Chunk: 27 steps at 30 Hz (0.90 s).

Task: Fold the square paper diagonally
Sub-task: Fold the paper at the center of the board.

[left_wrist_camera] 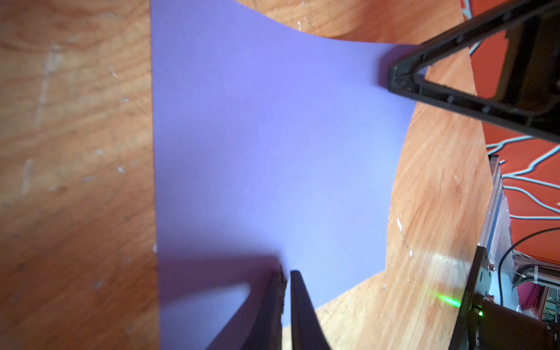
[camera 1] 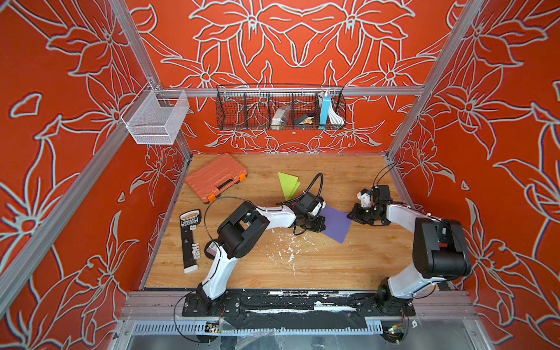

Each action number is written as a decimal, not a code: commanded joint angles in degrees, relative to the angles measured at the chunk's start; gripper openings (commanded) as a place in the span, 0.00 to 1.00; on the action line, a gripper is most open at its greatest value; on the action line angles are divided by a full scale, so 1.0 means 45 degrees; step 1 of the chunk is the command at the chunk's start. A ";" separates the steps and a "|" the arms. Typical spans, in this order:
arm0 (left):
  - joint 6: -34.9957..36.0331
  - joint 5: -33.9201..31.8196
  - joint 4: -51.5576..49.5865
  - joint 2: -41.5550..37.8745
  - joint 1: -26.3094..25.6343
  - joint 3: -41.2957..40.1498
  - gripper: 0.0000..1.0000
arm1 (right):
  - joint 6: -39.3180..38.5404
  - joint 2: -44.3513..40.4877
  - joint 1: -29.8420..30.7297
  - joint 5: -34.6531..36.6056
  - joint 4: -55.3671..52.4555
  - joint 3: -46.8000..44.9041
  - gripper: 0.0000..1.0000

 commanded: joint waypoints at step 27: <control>0.0397 -0.0732 -0.1270 -0.0074 0.0140 -0.0570 0.12 | 0.0311 -0.0445 0.2334 -0.0740 -0.0078 0.0258 0.00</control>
